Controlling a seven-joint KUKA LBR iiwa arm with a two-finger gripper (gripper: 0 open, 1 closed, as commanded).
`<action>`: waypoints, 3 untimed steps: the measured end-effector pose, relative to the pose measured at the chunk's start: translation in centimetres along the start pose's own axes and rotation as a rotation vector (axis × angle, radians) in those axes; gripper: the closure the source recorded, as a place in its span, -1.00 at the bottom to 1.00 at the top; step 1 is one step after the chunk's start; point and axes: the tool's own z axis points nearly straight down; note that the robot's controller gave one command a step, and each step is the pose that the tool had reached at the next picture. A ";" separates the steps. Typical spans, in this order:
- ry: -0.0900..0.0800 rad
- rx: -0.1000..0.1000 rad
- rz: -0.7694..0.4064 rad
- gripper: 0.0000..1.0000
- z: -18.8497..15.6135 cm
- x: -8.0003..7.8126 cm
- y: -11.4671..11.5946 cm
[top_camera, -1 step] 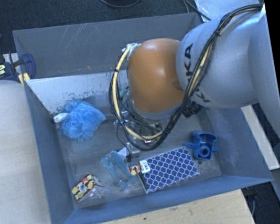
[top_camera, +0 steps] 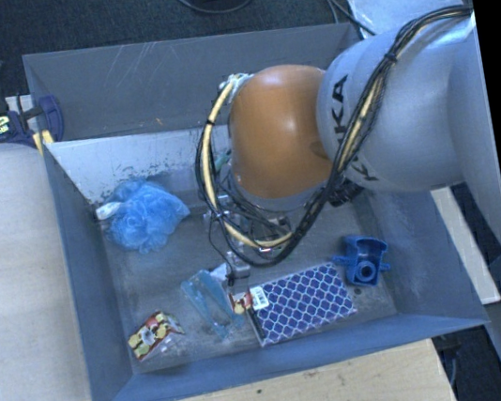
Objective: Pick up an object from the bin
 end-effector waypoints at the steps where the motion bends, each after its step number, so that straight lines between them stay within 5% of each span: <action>1: 0.012 0.003 -0.022 -1.00 6.0 -1.1 -3.4; 2: -0.002 0.000 -0.222 -1.00 9.1 -3.0 -3.0; 3: 0.005 0.002 -0.054 1.00 8.9 -1.1 -3.5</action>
Offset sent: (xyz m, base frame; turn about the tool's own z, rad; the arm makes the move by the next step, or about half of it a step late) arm 0.0303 -0.0299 -0.0924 -0.2313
